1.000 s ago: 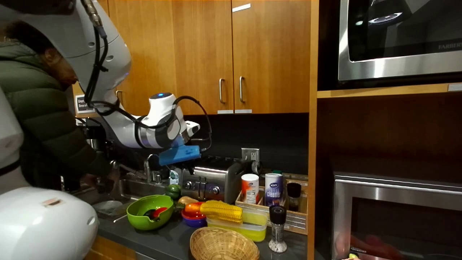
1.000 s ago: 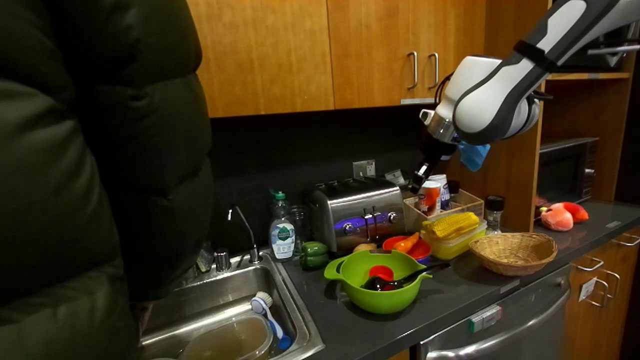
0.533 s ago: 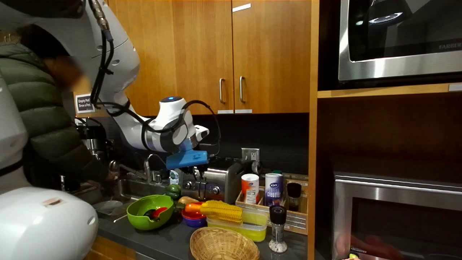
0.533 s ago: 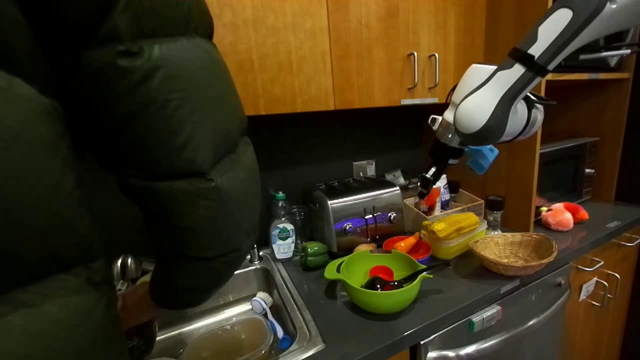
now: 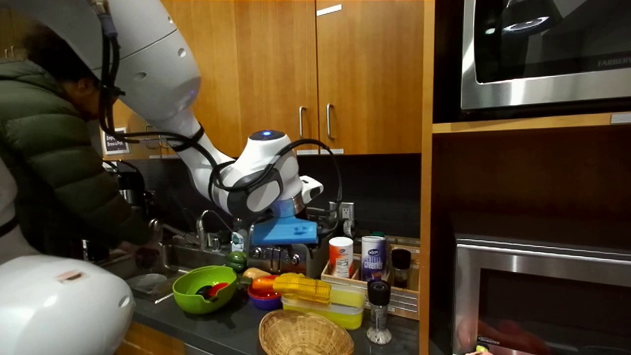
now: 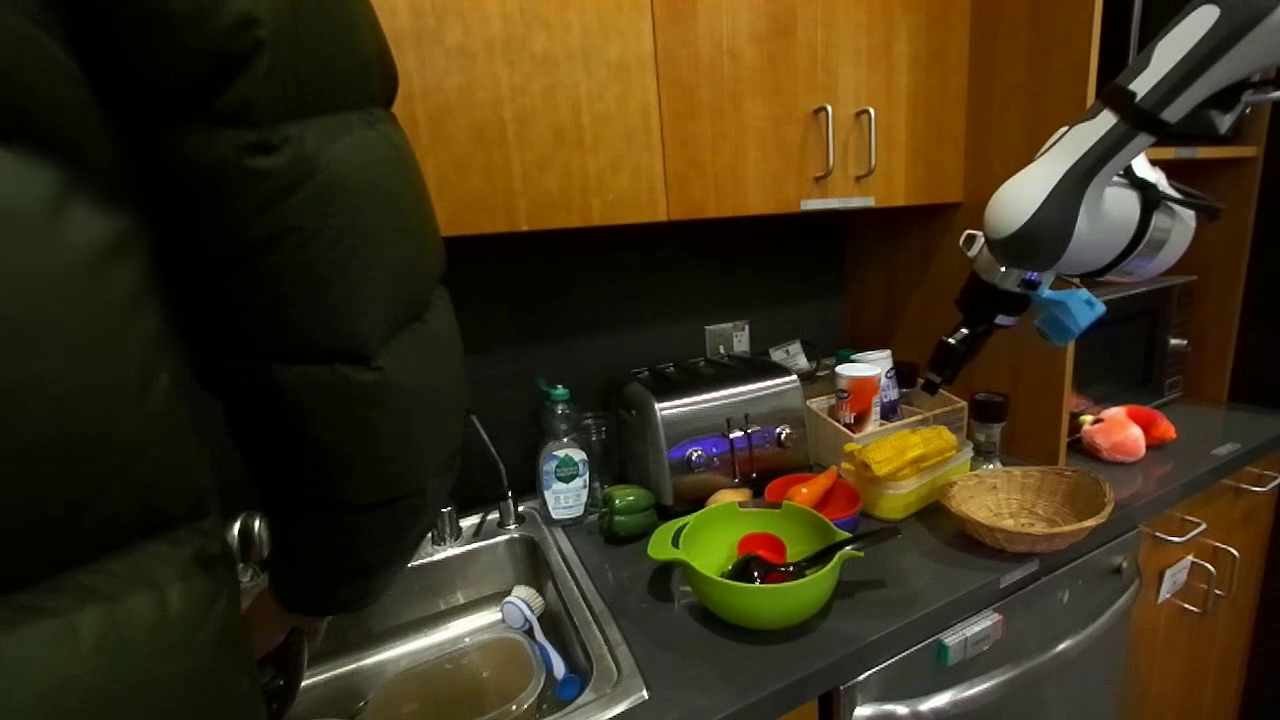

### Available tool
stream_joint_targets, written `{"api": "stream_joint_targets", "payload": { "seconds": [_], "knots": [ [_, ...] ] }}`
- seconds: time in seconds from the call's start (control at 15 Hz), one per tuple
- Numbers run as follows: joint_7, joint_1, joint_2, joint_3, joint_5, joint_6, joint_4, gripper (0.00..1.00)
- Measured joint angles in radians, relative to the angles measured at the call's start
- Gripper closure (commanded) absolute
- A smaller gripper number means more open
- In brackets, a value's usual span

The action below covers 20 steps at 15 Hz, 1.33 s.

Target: Push the right lever on the toaster downwards.

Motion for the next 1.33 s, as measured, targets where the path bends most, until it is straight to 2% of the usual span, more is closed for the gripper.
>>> {"api": "stream_joint_targets", "payload": {
  "seconds": [0.2,0.33,0.53,0.93,1.13,1.33],
  "knots": [
    [-0.016,0.005,-0.022,0.0,-0.006,-0.025,-0.017,0.99],
    [-0.013,0.014,-0.022,0.033,-0.015,-0.036,-0.019,1.0],
    [0.016,0.029,-0.017,0.117,-0.04,-0.04,-0.019,1.0],
    [0.155,0.034,0.012,0.284,-0.155,-0.039,0.001,1.0],
    [0.205,0.032,0.035,0.323,-0.187,-0.039,0.03,0.99],
    [0.21,0.032,0.046,0.329,-0.189,-0.039,0.039,0.99]
  ]
}}
